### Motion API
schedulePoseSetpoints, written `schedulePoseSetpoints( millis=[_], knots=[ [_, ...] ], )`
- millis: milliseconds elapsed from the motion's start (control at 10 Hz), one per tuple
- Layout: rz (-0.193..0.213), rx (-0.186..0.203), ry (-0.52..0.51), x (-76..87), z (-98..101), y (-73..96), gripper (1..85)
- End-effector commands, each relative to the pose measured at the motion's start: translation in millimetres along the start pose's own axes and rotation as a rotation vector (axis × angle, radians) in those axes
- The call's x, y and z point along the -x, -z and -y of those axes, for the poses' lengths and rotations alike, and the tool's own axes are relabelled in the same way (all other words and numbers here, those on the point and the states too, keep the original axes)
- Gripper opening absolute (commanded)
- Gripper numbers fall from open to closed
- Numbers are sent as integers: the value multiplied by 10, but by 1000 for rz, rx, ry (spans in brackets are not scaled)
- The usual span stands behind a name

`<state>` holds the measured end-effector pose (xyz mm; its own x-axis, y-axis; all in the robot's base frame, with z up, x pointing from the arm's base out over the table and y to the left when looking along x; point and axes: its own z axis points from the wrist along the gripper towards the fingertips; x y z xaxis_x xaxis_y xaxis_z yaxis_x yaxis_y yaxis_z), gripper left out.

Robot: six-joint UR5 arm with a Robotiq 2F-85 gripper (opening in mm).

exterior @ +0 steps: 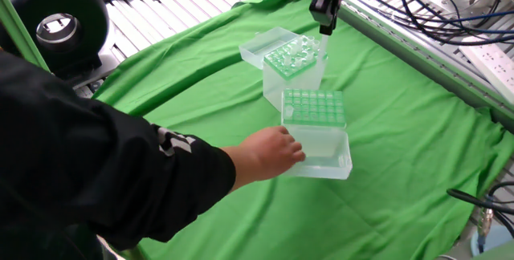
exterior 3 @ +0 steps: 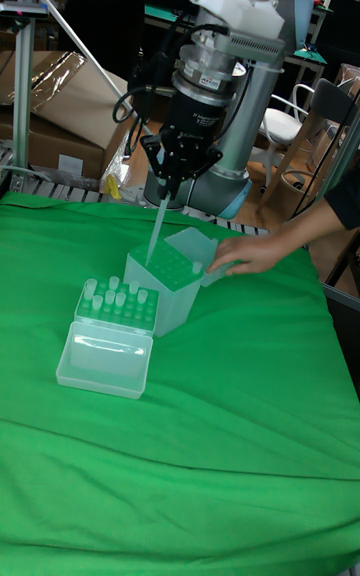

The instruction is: Insert a large pipette tip into the holder for large pipette tips

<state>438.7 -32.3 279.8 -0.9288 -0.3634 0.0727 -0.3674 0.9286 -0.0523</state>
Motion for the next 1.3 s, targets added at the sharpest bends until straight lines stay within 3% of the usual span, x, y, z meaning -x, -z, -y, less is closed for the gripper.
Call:
schedulePoseSetpoints(
  millis=[0,200,500,700,1000,1100,1200],
  knots=[
    [15,-5,0,43,28,-14,7],
    [-26,-6,-11,-28,20,5,7],
    [-78,1,-28,148,-125,296,7],
    [-63,-11,-23,309,-98,256,7],
    [-14,-27,6,799,151,40,7],
    [-9,-9,-23,808,123,2,7],
    [-31,-19,-53,752,148,3,7]
  ],
)
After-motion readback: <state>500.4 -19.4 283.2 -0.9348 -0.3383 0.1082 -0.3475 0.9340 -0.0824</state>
